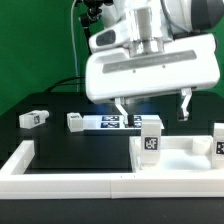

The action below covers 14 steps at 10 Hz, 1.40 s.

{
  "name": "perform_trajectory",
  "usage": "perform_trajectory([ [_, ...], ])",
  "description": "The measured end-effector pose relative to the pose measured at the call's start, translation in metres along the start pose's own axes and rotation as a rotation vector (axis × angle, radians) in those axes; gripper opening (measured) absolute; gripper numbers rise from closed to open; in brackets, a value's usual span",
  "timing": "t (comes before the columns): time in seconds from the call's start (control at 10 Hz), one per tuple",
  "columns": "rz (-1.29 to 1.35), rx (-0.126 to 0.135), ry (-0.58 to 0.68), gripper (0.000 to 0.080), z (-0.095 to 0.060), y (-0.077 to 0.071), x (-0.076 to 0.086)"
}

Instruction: Assemble square table

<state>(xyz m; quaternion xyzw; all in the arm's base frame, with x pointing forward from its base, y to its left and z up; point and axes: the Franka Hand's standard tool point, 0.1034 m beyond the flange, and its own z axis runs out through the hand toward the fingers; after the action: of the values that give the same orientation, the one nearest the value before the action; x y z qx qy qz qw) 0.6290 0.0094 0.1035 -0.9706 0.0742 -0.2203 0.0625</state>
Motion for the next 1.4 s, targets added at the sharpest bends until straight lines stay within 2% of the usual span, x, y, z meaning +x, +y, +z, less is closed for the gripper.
perform_trajectory([
  [0.2,0.011,0.01,-0.038,0.0649,0.001,0.004,0.01],
  [0.3,0.011,0.014,-0.051,0.0649,0.002,0.003,0.008],
  [0.4,0.022,0.046,-0.164,0.0649,0.003,-0.003,-0.001],
  [0.5,0.036,0.061,-0.218,0.0649,0.003,-0.003,0.004],
  [0.6,0.06,0.062,-0.234,0.0649,0.007,0.001,0.01],
  [0.8,0.105,0.058,-0.261,0.0649,0.015,-0.006,0.006],
  [1.2,0.107,0.054,-0.264,0.0649,0.016,-0.004,0.002],
  [1.3,0.15,0.05,-0.338,0.0649,0.015,-0.003,-0.007],
  [1.4,0.178,0.031,-0.383,0.0649,0.013,-0.001,-0.005],
])
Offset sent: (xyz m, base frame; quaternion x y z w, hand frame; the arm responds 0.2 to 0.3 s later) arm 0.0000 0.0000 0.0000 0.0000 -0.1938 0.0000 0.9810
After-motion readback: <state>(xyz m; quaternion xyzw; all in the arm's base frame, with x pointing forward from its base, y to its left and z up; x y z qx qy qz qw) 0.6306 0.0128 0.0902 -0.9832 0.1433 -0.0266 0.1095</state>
